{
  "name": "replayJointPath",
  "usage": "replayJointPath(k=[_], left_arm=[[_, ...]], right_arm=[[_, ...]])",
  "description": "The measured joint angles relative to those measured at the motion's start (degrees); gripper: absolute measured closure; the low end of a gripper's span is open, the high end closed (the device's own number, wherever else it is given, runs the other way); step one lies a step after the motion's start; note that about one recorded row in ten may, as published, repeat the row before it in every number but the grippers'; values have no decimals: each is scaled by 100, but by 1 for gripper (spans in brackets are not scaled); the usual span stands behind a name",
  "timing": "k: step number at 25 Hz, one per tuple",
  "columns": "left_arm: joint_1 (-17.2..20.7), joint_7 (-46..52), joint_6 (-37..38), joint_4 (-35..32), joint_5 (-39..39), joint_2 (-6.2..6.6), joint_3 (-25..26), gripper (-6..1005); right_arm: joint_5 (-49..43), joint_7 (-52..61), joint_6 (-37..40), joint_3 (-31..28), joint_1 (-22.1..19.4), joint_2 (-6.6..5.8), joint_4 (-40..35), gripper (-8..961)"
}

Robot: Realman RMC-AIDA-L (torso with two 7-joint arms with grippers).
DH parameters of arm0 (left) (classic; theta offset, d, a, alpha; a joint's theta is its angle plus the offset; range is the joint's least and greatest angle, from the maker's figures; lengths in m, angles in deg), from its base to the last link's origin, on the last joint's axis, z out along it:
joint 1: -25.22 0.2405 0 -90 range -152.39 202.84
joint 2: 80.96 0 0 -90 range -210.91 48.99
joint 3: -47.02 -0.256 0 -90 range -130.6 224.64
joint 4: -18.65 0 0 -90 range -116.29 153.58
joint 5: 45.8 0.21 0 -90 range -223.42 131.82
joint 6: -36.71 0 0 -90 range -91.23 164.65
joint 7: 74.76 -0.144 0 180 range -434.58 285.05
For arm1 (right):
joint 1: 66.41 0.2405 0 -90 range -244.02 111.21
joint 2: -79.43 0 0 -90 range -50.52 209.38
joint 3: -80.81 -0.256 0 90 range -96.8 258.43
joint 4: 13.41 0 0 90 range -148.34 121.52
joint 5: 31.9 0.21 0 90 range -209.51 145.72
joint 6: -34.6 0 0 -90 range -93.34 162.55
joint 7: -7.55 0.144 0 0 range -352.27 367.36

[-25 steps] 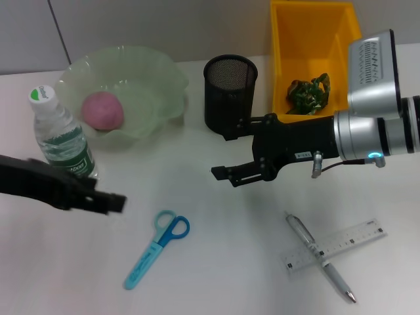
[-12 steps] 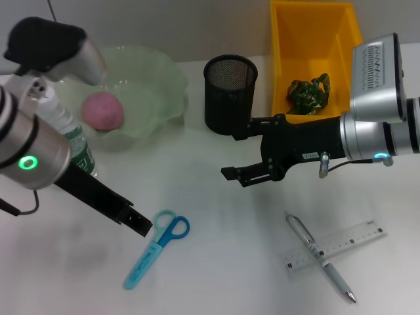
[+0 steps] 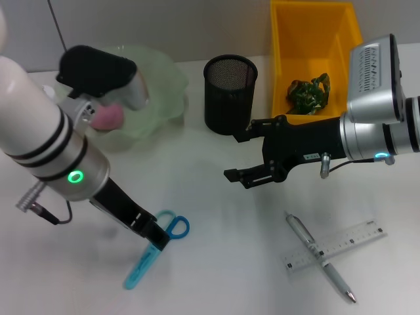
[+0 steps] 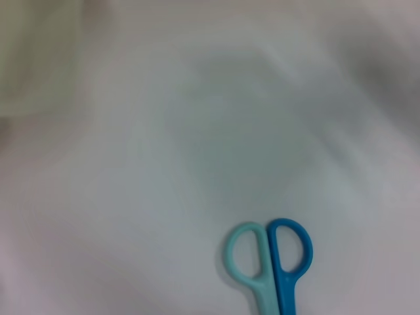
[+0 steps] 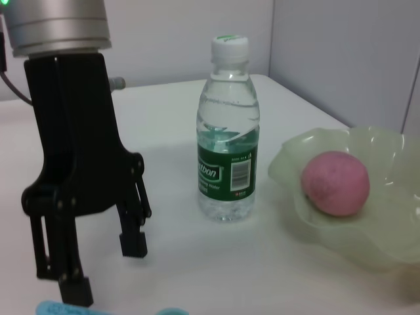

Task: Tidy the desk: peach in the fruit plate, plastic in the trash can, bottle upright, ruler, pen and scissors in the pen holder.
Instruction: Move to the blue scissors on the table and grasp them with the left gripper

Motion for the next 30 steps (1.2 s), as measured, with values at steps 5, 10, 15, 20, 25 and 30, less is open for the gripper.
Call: replayJointPath(k=[5, 10, 15, 20, 25, 30], left_arm=[[-105, 4, -191, 259, -95, 0, -246, 222], [-121, 6, -305, 301, -97, 1, -372, 223], [-133, 6, -356, 414, -134, 1, -479, 224], [-126, -29, -452, 475, -254, 1, -544, 225], [-110, -84, -481, 575, -260, 1, -584, 226], [-103, -98, -513, 606, -254, 1, -648, 227]], right_arm=[[-75, 22, -4, -4, 11, 1, 5, 134], [-93, 34, -24, -3, 16, 15, 11, 134], [-95, 41, -33, -3, 9, 26, 12, 134], [-95, 40, -36, -3, -12, 37, 14, 134], [-95, 40, -36, -3, -23, 40, 16, 134], [-95, 40, -35, -3, -27, 44, 21, 134]])
